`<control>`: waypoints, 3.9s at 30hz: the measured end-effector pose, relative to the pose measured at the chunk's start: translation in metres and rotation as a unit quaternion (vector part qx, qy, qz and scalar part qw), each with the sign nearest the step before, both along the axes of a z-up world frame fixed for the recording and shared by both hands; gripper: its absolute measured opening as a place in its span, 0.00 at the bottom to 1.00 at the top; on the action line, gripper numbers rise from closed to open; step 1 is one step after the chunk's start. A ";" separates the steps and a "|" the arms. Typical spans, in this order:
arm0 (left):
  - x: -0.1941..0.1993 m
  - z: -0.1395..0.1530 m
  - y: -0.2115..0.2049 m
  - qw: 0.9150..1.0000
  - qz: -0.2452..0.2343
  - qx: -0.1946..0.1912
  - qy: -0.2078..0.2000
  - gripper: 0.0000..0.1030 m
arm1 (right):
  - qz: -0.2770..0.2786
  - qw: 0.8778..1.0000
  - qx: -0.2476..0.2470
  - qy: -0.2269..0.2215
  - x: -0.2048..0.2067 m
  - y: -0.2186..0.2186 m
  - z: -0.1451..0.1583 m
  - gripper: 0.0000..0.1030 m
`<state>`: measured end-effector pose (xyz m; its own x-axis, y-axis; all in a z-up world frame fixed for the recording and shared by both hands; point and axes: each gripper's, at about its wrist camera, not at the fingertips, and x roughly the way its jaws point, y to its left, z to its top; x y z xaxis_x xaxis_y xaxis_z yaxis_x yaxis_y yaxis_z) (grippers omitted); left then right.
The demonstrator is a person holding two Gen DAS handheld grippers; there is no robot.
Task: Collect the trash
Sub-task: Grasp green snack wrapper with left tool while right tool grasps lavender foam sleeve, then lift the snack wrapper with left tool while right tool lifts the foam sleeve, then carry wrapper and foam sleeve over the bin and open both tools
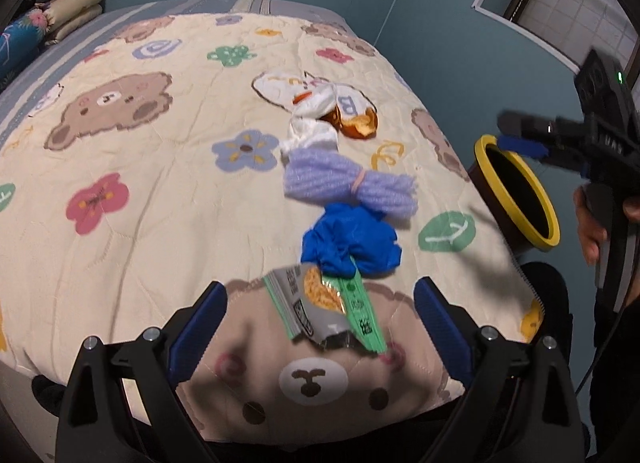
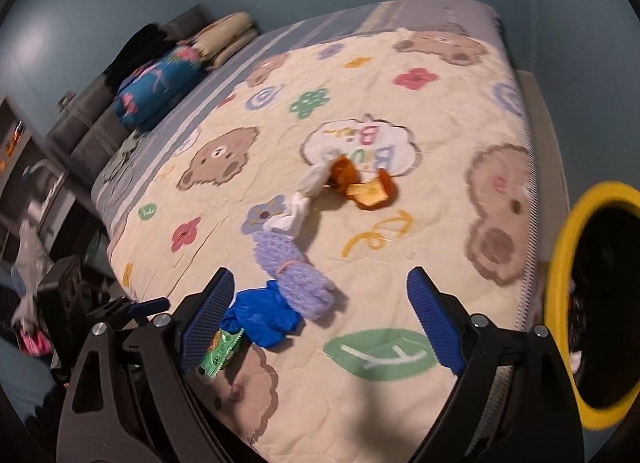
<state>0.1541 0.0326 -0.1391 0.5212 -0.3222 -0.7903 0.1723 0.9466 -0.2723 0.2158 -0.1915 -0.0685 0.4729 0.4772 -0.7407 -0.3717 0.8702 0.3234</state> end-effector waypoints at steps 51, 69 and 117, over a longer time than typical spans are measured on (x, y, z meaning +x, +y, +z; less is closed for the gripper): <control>-0.012 -0.026 -0.011 0.999 -0.022 0.015 0.022 0.30 | 0.093 0.992 -0.065 0.059 0.026 0.060 -0.066 0.28; -0.030 0.017 0.015 1.000 -0.015 -0.016 -0.001 0.29 | 0.053 0.998 -0.034 0.013 -0.007 0.004 -0.011 0.28; 0.080 0.104 -0.119 0.980 -0.161 0.110 0.033 0.29 | -0.075 0.997 0.016 -0.032 -0.020 -0.161 0.027 0.28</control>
